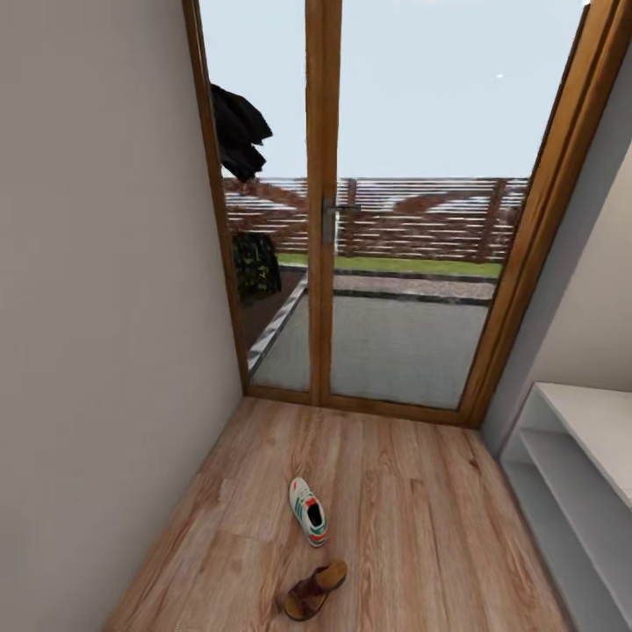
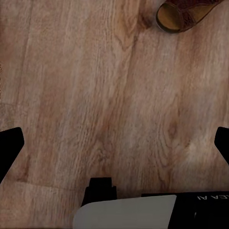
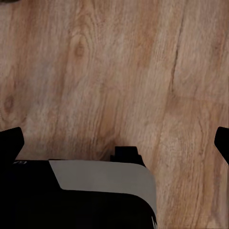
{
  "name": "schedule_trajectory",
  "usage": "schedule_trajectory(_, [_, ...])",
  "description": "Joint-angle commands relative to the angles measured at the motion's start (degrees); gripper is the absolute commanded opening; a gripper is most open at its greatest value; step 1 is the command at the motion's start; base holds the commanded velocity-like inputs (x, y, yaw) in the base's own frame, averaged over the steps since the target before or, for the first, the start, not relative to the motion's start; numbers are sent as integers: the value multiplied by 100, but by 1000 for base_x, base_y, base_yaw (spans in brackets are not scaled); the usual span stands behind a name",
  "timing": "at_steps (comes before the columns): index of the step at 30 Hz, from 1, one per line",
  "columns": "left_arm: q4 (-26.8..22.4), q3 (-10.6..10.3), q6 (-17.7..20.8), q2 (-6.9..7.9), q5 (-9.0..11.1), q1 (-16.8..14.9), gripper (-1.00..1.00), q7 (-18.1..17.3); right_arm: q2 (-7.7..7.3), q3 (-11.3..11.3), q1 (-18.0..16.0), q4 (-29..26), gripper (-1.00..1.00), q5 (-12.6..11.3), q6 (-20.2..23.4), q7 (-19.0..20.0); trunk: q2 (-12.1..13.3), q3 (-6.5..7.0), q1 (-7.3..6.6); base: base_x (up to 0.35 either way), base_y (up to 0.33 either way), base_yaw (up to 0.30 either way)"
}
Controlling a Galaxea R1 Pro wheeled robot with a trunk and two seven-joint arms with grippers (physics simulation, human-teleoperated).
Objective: Pick up the two gym shoes and the two sandals from the corridor floor and place them onto the hallstand (shoe rack) in the corridor, making sure they are on the rack and not on the floor. Arrange them so the two gym shoes are next to each other and the two sandals are next to each other.
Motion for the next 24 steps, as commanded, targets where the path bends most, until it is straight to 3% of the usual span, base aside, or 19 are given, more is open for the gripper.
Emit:
schedule_trajectory(1, [0, 1, -1, 0, 0, 0, 100, 0, -1, 0, 0, 0, 100, 0, 0, 3, 0, -5, 0, 22, -55, 251])
schedule_trajectory(24, [0, 5, -2, 0, 20, 0, 100, -1, 3, 0, 0, 0, 100, 0, 0, 0, 0, -108, 0, 2, -5, 251])
